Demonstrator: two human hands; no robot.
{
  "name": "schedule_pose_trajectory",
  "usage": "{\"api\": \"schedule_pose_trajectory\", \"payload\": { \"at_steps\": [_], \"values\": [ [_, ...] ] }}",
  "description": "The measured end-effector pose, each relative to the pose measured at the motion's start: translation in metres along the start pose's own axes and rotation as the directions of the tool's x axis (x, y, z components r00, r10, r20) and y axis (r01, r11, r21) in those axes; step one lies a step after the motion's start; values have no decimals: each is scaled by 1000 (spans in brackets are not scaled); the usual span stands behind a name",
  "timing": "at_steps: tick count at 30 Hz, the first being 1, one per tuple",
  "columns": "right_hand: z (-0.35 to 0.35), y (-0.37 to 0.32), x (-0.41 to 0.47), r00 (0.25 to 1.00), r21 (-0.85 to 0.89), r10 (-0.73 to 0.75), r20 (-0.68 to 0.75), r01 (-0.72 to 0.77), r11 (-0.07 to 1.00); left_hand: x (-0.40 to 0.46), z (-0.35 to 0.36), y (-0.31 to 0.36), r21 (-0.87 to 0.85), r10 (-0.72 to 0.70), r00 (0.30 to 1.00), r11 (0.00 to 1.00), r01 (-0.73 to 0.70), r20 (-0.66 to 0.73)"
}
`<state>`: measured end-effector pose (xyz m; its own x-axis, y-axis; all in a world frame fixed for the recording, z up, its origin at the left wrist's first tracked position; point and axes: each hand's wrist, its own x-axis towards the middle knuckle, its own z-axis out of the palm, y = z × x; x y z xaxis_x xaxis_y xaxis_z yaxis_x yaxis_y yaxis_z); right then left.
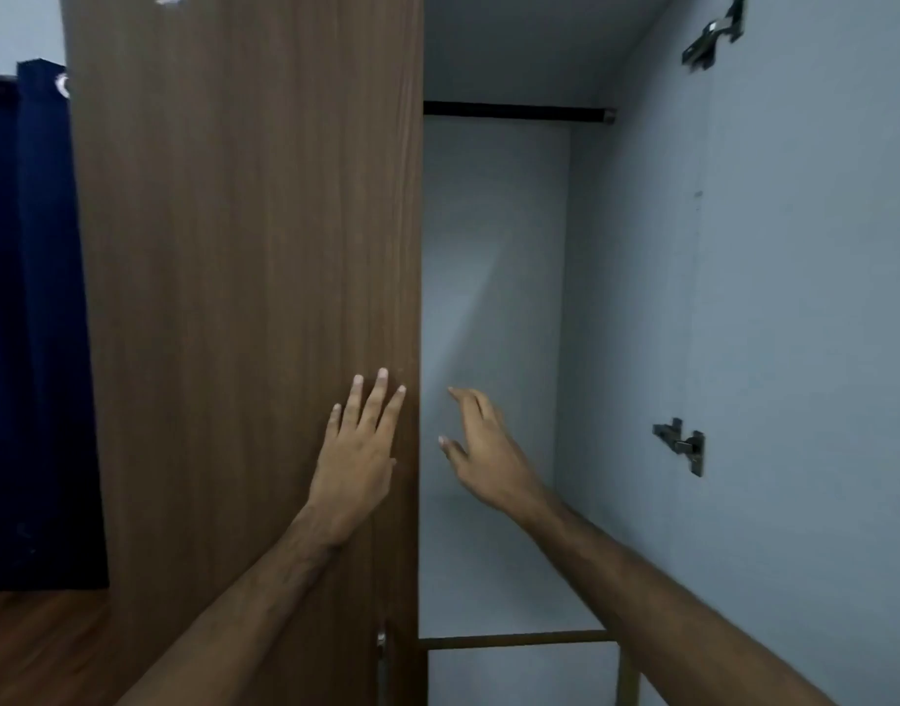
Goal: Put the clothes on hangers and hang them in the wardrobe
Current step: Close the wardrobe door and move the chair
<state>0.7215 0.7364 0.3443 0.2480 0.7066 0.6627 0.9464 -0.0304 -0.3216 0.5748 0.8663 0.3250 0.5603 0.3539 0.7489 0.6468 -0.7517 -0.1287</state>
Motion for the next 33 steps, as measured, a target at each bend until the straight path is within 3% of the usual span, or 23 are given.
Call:
{"api": "schedule_pose_trajectory", "payload": {
  "at_steps": [3,6,11,15,17,19,21,23,26,33],
  "values": [
    [-46,6,-63,991,-186,-114,-63,101,977,-12,-11,43,-122,109,991,986,-118,-77],
    [-104,13,-129,979,-325,-157,-132,107,940,-27,-29,113,-353,221,965,899,-257,-139],
    [-200,30,-225,940,-544,-150,-306,-44,838,-42,-76,245,-699,381,906,596,-394,-185],
    [-263,48,-290,879,-685,-188,-439,-191,703,-57,-107,343,-882,454,878,340,-327,-151],
    [-286,59,-316,831,-623,-153,-534,-266,736,-69,-118,383,-916,488,861,265,-301,-142],
    [-302,74,-336,802,-440,24,-597,-352,826,-81,-124,415,-920,520,843,250,-302,-135],
    [-310,89,-352,830,-237,236,-506,-397,887,-91,-124,438,-912,502,854,270,-308,-140],
    [-310,96,-360,870,-27,357,-342,-388,921,-97,-122,452,-907,442,887,303,-293,-138],
    [-301,104,-366,875,189,423,-236,-385,903,-103,-120,465,-904,370,922,343,-254,-118],
    [-304,102,-369,909,352,365,-199,-282,893,-121,-134,456,-911,358,932,362,-199,-61]
  ]
}}
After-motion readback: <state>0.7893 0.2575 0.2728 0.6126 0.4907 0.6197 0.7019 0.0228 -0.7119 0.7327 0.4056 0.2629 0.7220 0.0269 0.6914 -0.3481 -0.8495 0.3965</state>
